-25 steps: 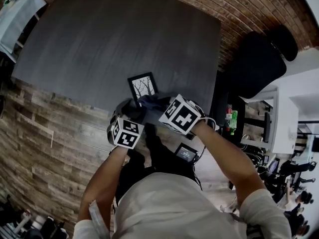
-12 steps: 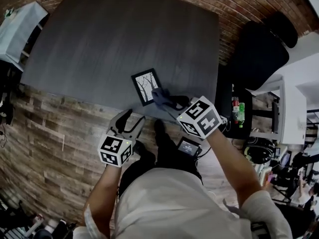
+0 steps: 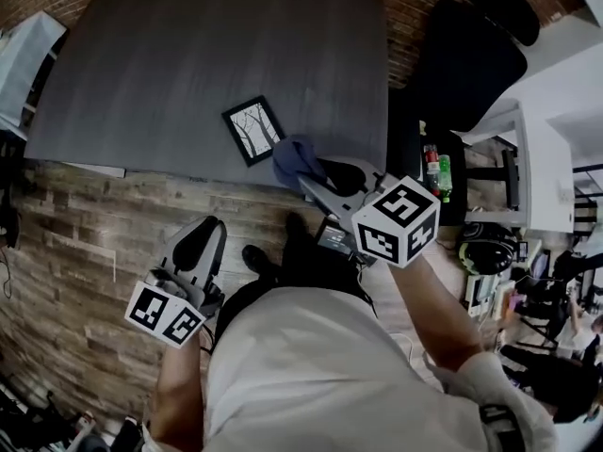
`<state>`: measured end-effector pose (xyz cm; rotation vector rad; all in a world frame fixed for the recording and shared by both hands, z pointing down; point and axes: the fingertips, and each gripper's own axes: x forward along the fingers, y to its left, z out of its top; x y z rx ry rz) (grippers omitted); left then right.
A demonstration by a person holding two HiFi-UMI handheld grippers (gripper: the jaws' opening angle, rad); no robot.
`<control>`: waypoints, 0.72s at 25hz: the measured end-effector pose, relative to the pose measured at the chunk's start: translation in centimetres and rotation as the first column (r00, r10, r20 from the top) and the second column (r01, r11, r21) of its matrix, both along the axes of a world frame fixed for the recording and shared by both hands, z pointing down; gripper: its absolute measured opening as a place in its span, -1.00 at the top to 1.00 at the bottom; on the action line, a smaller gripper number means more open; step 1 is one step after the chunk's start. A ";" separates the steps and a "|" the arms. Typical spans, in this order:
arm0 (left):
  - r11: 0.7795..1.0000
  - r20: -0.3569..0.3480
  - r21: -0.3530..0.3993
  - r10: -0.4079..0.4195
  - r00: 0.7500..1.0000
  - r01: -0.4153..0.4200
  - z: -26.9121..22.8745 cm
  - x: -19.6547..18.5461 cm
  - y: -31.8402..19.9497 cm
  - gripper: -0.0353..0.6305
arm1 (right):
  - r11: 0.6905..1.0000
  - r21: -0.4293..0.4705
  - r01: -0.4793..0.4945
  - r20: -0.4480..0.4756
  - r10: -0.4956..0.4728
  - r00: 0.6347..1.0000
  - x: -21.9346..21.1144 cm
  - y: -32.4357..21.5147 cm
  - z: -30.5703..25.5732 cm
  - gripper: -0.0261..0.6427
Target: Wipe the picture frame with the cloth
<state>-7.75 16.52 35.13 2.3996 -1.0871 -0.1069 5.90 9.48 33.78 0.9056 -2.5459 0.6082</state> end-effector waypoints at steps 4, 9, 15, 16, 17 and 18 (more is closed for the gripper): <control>0.997 -0.005 0.050 -0.056 0.998 0.057 -2.8 0.1 2.1 0.72 | 1.000 -0.002 0.012 0.081 -0.012 0.997 1.4 1.6 -2.4 0.59; 0.982 -0.047 0.092 -0.160 0.986 0.164 -5.9 0.3 4.3 0.72 | 0.999 -0.021 0.034 0.184 -0.029 0.983 3.2 3.1 -4.7 0.59; 0.967 -0.111 0.104 -0.222 0.969 0.234 -8.6 3.4 6.1 0.72 | 0.999 0.005 0.042 0.242 -0.042 0.969 6.8 4.8 -7.2 0.59; 0.966 -0.117 0.106 -0.222 0.968 0.234 -8.9 4.4 6.4 0.72 | 0.999 0.012 0.038 0.248 -0.040 0.968 7.8 5.2 -7.4 0.60; 0.966 -0.122 0.108 -0.222 0.967 0.236 -9.2 5.4 6.6 0.72 | 0.999 0.018 0.033 0.254 -0.037 0.966 8.7 5.5 -7.6 0.60; 0.965 -0.127 0.111 -0.224 0.966 0.238 -9.5 6.4 6.9 0.72 | 0.999 0.023 0.029 0.261 -0.034 0.965 9.6 5.9 -7.8 0.60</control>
